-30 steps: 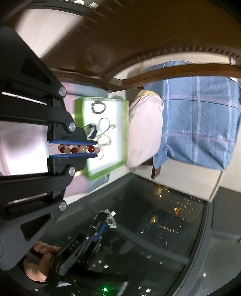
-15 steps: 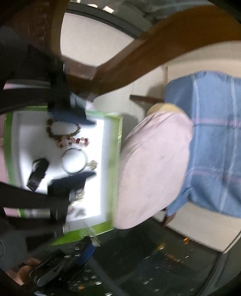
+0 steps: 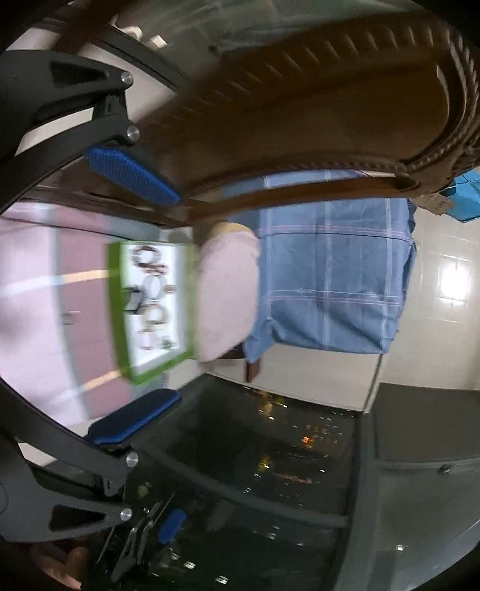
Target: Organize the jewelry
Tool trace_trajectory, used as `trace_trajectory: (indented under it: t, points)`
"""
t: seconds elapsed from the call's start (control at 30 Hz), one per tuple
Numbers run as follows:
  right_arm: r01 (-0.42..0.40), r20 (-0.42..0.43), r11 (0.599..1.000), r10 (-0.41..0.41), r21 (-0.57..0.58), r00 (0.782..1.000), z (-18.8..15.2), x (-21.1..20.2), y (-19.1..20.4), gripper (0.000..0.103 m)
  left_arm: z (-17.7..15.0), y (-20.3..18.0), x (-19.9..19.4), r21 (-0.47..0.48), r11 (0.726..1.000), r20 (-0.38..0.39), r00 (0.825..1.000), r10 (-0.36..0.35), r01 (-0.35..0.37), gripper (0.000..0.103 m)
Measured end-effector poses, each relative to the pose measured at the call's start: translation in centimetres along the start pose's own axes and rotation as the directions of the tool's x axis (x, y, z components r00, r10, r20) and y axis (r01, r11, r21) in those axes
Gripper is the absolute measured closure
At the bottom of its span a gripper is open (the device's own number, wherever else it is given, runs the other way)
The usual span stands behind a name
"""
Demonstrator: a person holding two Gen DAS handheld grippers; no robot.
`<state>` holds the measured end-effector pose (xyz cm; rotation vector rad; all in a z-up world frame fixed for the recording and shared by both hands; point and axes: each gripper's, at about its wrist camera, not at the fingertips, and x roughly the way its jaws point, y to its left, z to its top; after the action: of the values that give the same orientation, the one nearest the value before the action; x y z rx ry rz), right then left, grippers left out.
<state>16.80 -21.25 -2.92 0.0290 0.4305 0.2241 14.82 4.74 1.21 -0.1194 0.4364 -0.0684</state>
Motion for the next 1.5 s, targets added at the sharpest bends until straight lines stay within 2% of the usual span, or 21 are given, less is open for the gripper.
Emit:
trace_trajectory:
  t: [0.1, 0.2, 0.33, 0.43, 0.67, 1.23, 1.37, 1.5]
  points:
    - [0.005, -0.039, 1.0, -0.007, -0.03, 0.999, -3.7, -3.8, 1.8, 0.013, -3.8, -0.7, -3.2, -0.027, 1.0, -0.042, 0.999, -0.005, 0.003, 0.004]
    - [-0.023, -0.076, 1.0, 0.022, -0.013, 0.997, -6.9, -6.5, 3.1, 0.013, -7.1, -1.1, -5.5, -0.048, 0.999, -0.098, 0.995, -0.019, 0.014, 0.004]
    - [-0.058, -0.109, 0.998, 0.06, 0.021, 0.992, -9.1, -8.5, 4.0, 0.013, -10.8, -2.0, -7.3, -0.04, 0.999, -0.157, 0.987, -0.02, 0.014, 0.004]
    - [-0.066, -0.124, 0.998, 0.066, 0.004, 0.99, -10.0, -9.5, 5.0, 0.013, -12.2, -2.6, -7.8, -0.026, 1.0, -0.178, 0.984, -0.02, 0.015, 0.004]
    - [-0.051, -0.106, 0.999, 0.051, -0.002, 0.993, -10.2, -11.5, 5.4, 0.013, -12.3, -3.2, -9.9, -0.007, 1.0, -0.162, 0.987, -0.023, 0.022, 0.004]
    - [-0.049, -0.094, 0.999, 0.048, -0.002, 0.994, -10.1, -12.3, 5.1, 0.013, -12.3, -3.7, -9.6, -0.004, 0.999, -0.161, 0.986, -0.034, 0.033, 0.004]
    - [-0.053, -0.115, 0.999, 0.052, -0.008, 0.992, -10.3, -11.2, 5.3, 0.013, -12.5, -3.3, -9.1, -0.015, 0.999, -0.171, 0.985, -0.03, 0.028, 0.004]
    - [-0.075, -0.172, 0.997, 0.072, -0.016, 0.983, -10.9, -7.4, 5.8, 0.013, -12.8, -2.2, -8.2, -0.039, 0.999, -0.187, 0.982, -0.023, 0.016, 0.004]
